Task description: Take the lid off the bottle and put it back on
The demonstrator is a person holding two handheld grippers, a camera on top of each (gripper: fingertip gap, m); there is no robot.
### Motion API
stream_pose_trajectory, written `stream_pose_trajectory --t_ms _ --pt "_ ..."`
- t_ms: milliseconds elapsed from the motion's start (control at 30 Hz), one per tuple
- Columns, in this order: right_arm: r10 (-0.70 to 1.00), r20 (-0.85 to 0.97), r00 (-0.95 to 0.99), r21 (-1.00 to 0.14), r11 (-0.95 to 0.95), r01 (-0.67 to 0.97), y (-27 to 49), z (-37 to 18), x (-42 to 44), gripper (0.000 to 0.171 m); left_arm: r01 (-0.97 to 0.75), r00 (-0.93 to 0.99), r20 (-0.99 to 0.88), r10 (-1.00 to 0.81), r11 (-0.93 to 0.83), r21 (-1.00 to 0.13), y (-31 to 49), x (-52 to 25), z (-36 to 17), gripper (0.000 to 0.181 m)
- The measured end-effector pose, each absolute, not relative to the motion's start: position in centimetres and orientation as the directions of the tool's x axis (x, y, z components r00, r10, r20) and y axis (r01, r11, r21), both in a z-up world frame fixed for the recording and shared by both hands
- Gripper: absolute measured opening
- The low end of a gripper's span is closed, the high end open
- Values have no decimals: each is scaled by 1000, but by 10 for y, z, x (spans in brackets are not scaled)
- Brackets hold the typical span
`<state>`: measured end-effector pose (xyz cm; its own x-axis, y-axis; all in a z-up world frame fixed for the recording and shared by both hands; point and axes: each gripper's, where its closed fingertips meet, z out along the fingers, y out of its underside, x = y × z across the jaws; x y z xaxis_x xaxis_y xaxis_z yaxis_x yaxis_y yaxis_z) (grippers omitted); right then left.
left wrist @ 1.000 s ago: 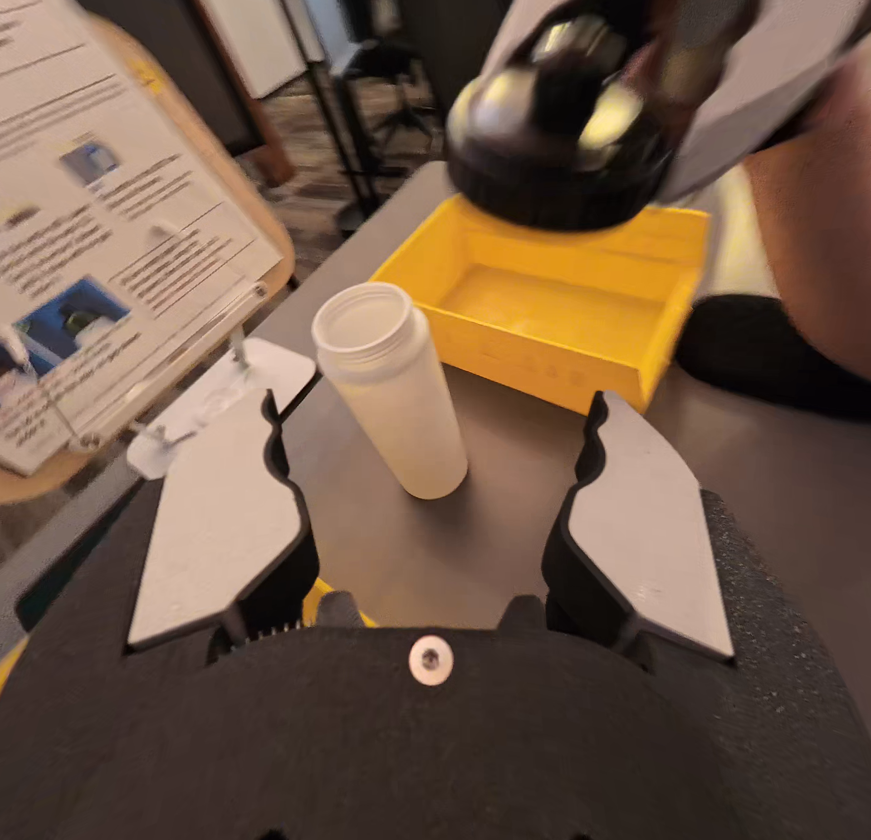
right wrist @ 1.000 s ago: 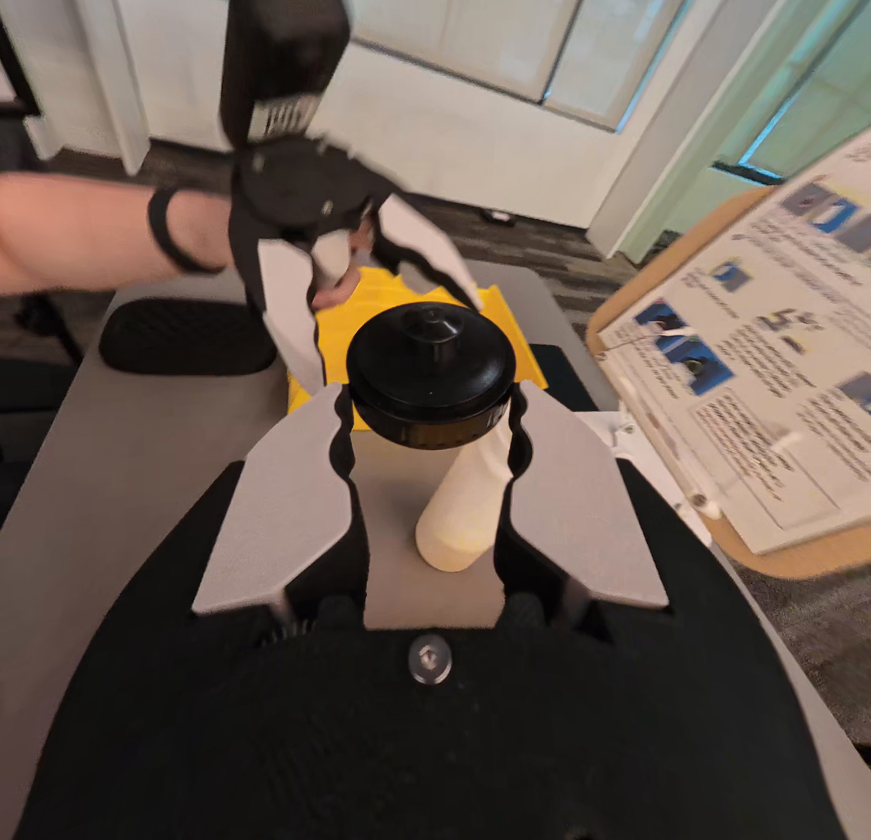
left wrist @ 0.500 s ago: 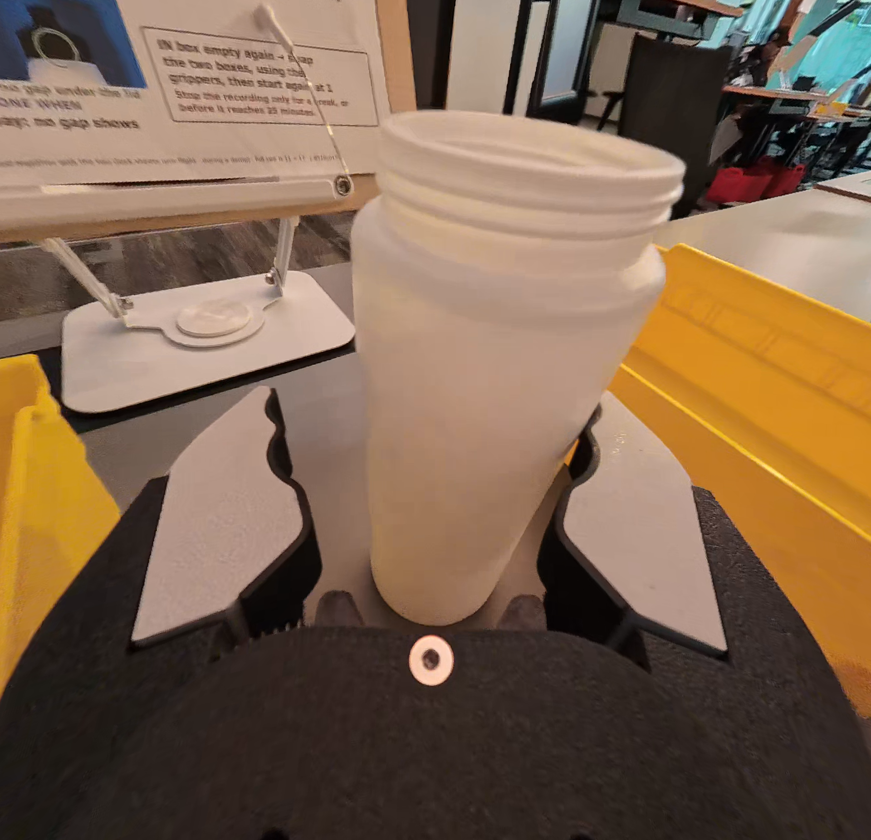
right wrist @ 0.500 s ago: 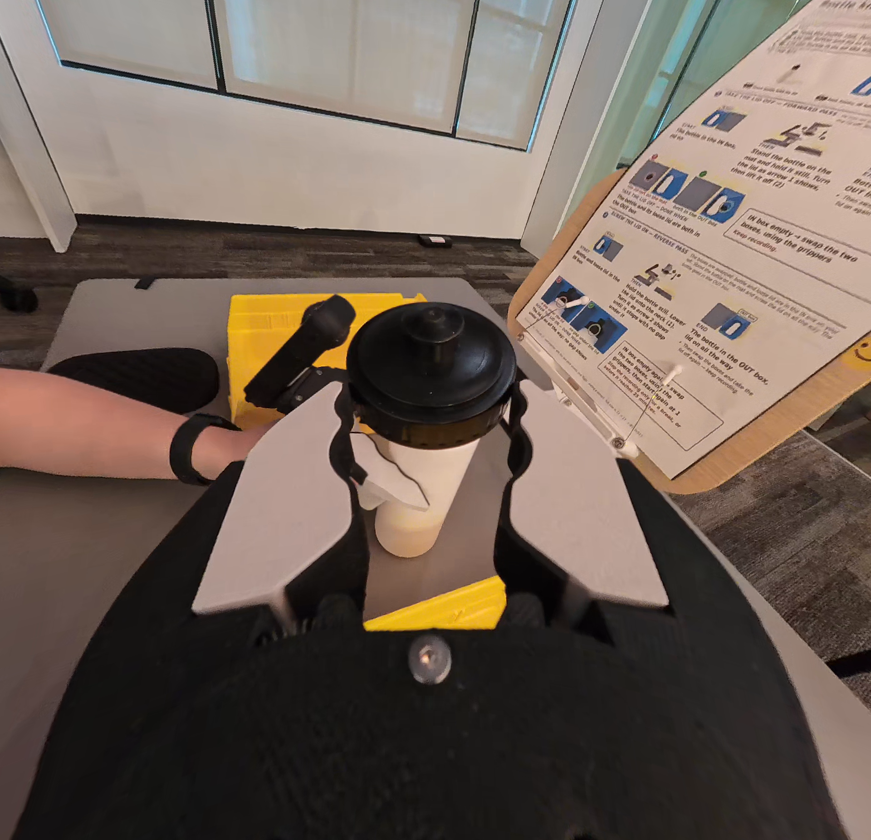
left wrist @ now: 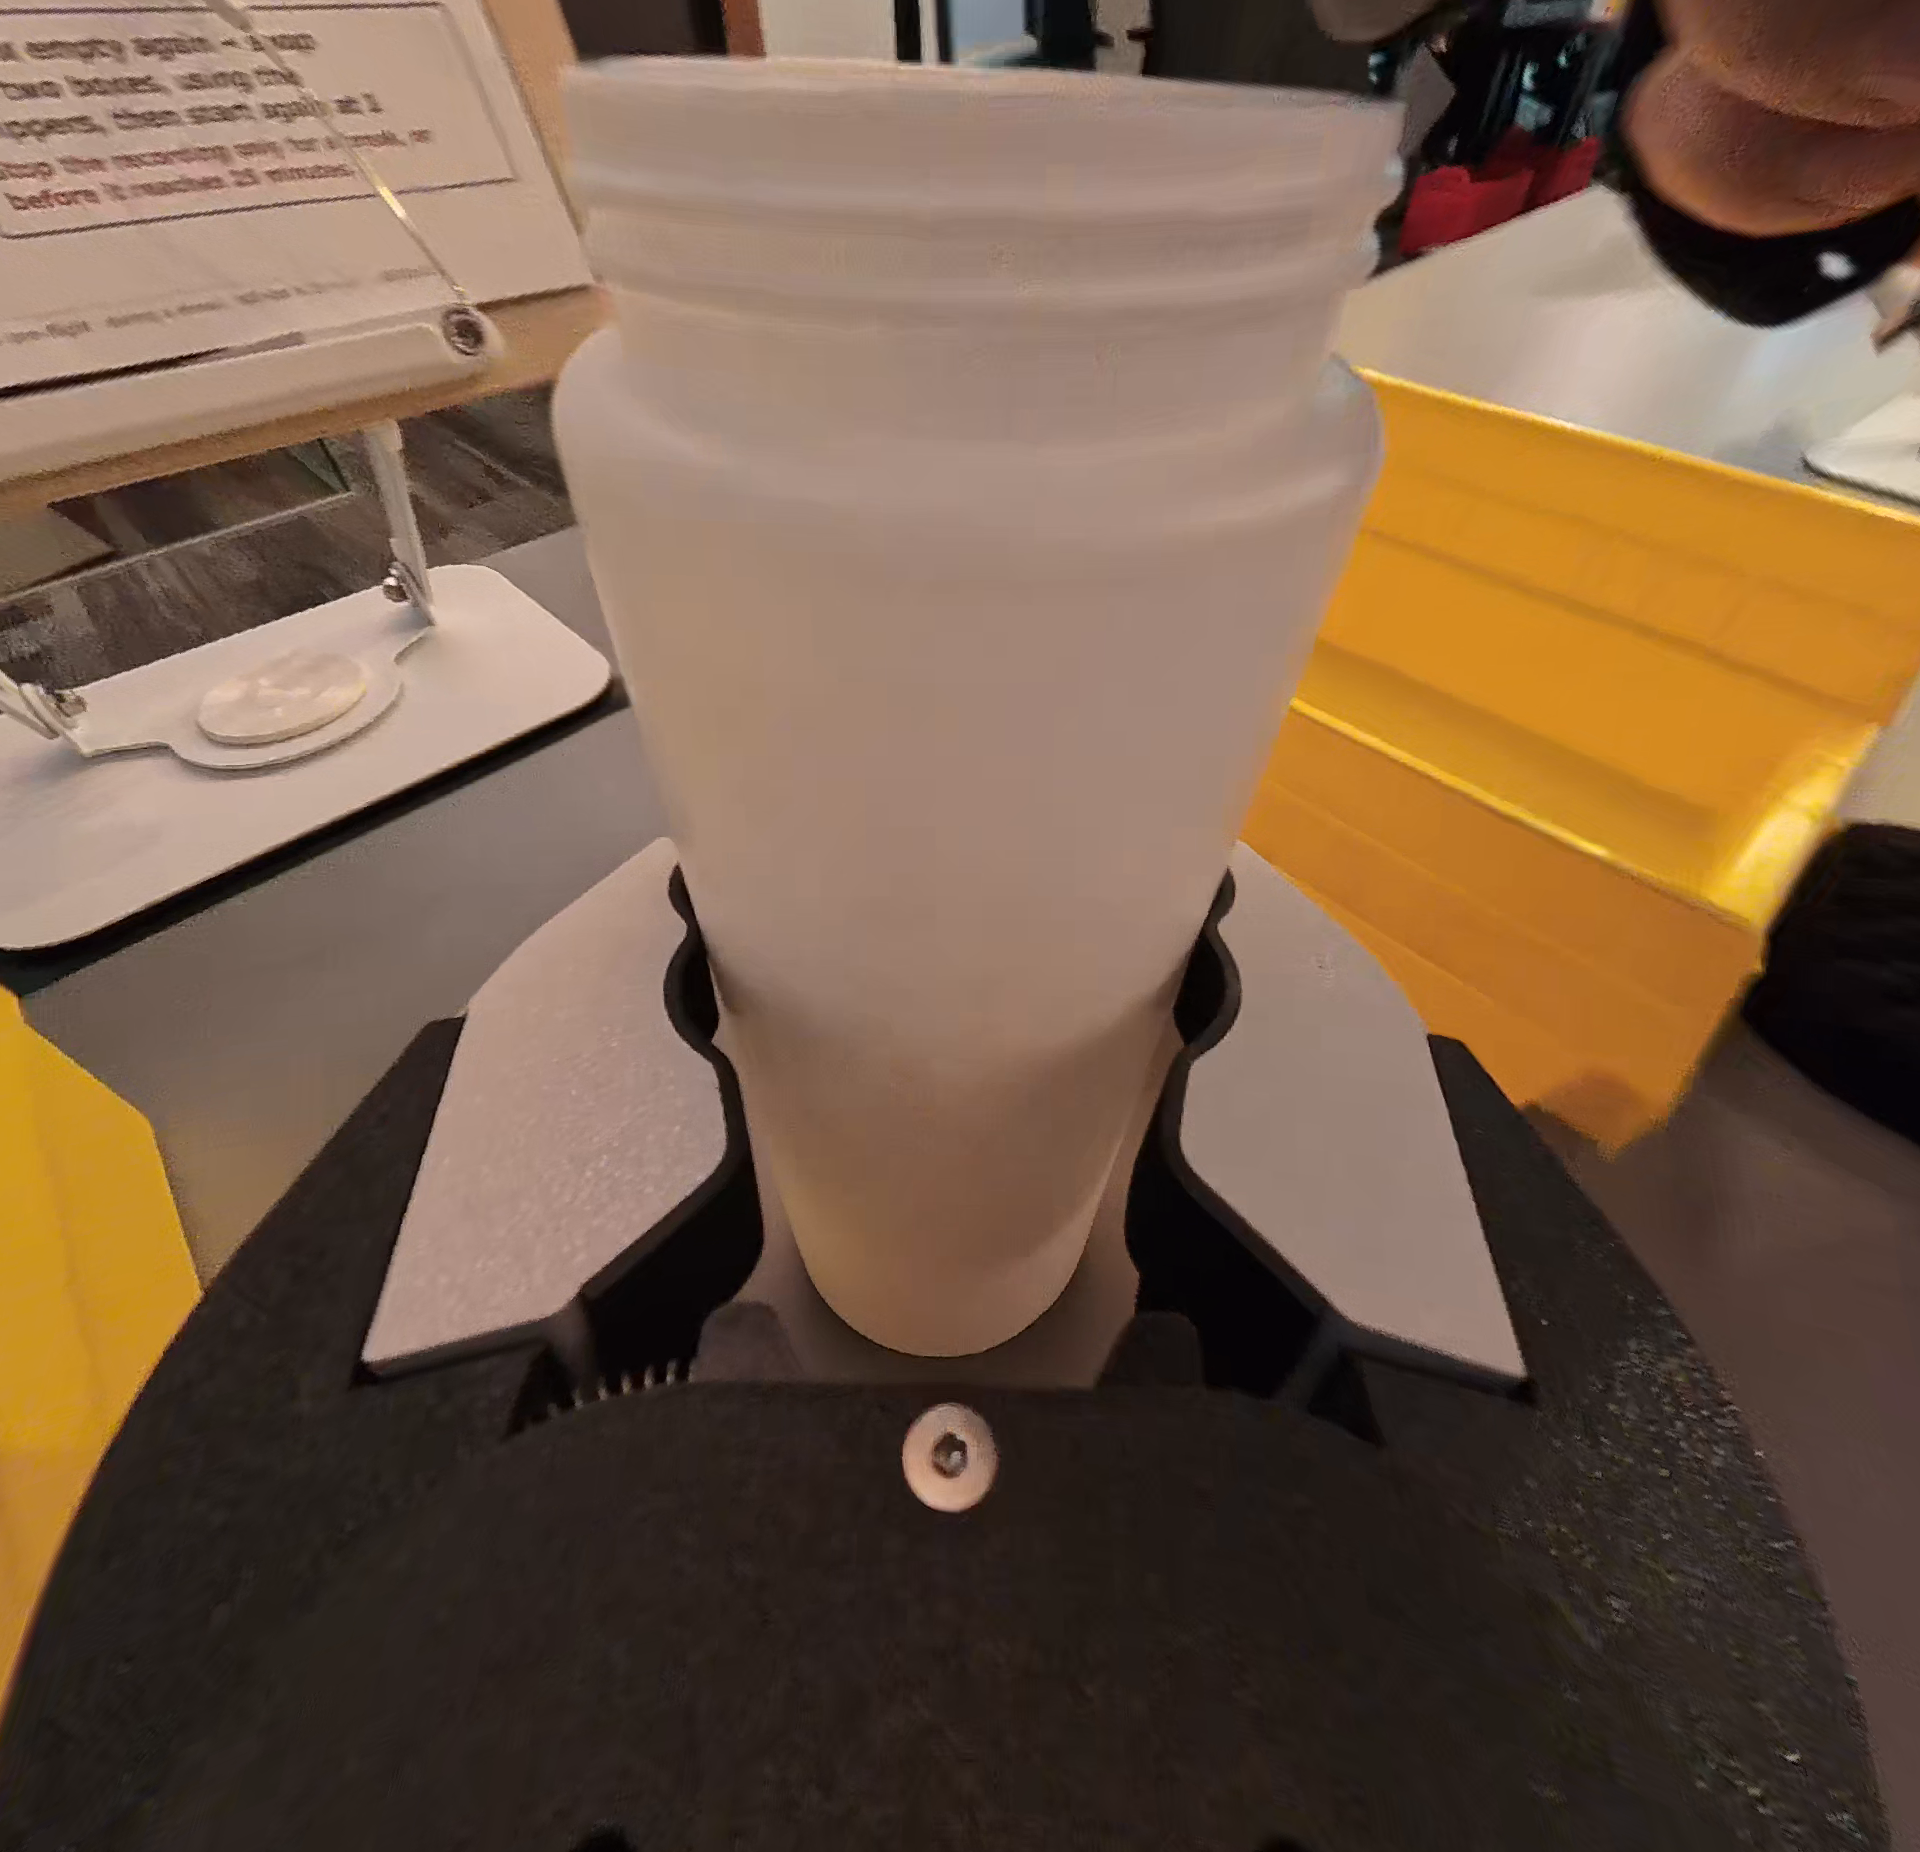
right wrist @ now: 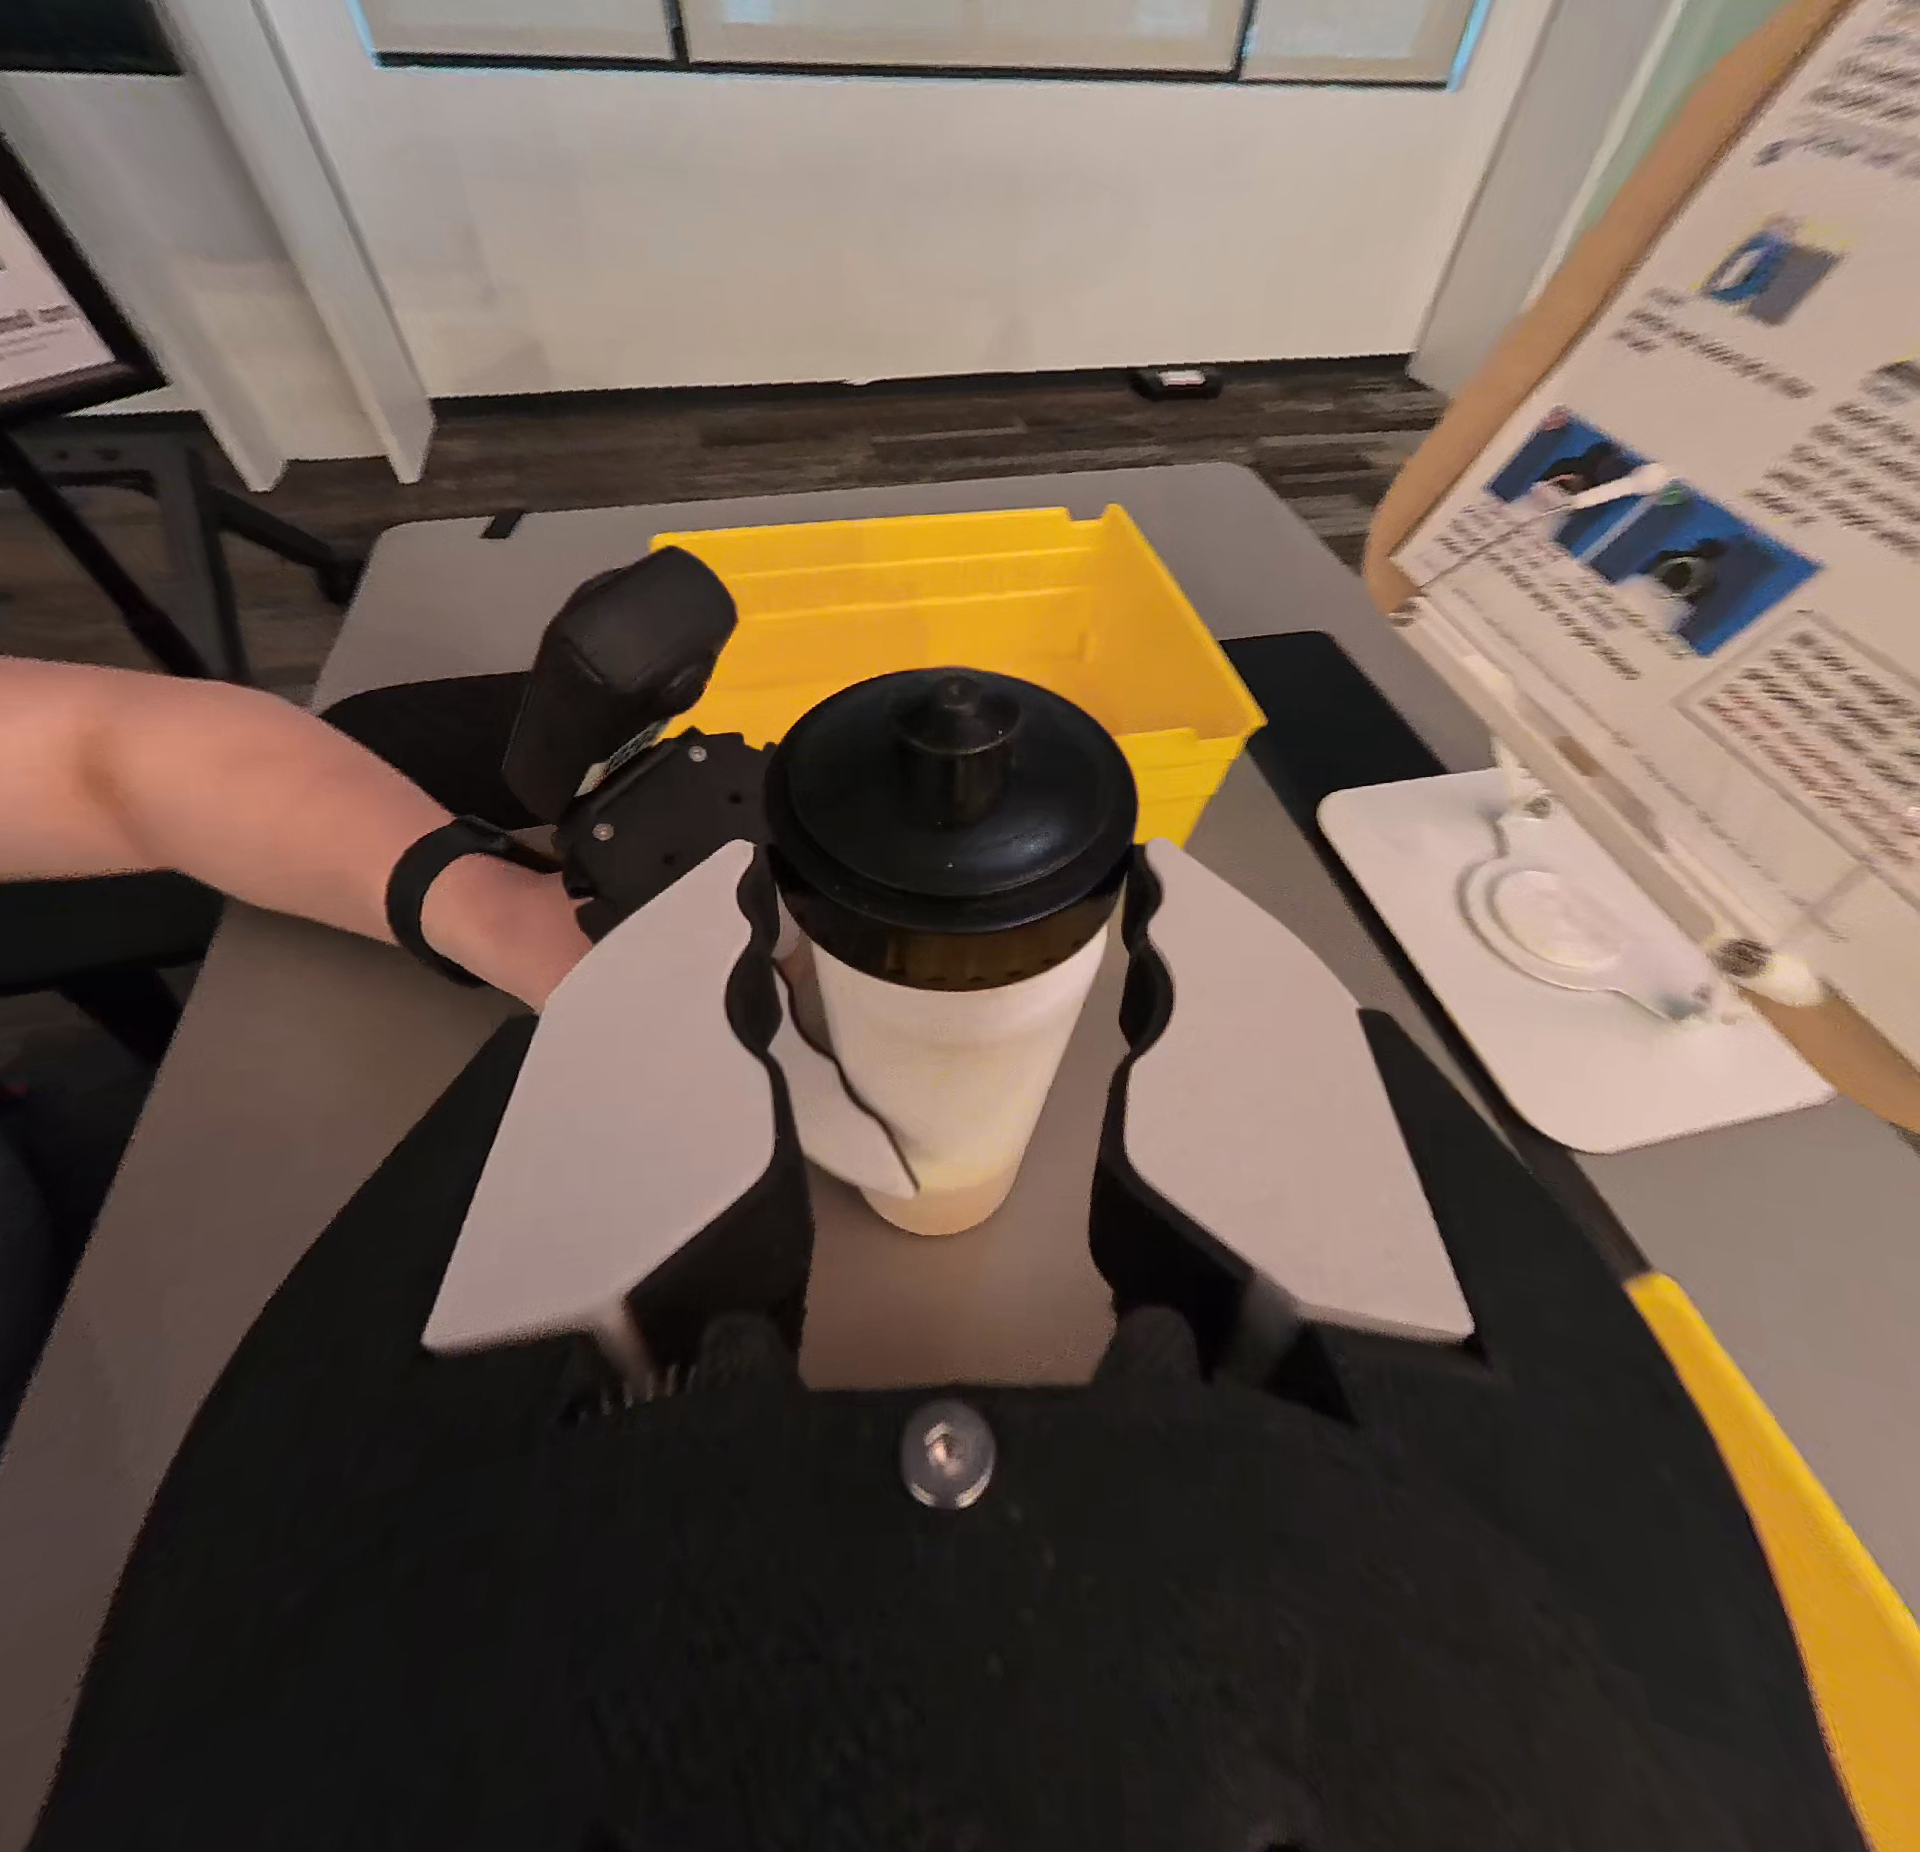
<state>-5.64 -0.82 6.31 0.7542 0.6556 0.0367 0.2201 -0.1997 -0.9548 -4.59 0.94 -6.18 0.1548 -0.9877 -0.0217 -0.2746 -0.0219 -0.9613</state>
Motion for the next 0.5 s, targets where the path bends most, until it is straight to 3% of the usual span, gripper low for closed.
stream_pose_trajectory --t_ms 267,500 --pt "734 57 677 -911 -240 336 -10 37 -89 65 -290 81 -44 -996 19 -957 -9 -65 -65 88" --pt "740 39 672 -907 -257 335 -9 32 -90 65 -262 41 -9 -999 -3 -965 -7 -67 -65 88"
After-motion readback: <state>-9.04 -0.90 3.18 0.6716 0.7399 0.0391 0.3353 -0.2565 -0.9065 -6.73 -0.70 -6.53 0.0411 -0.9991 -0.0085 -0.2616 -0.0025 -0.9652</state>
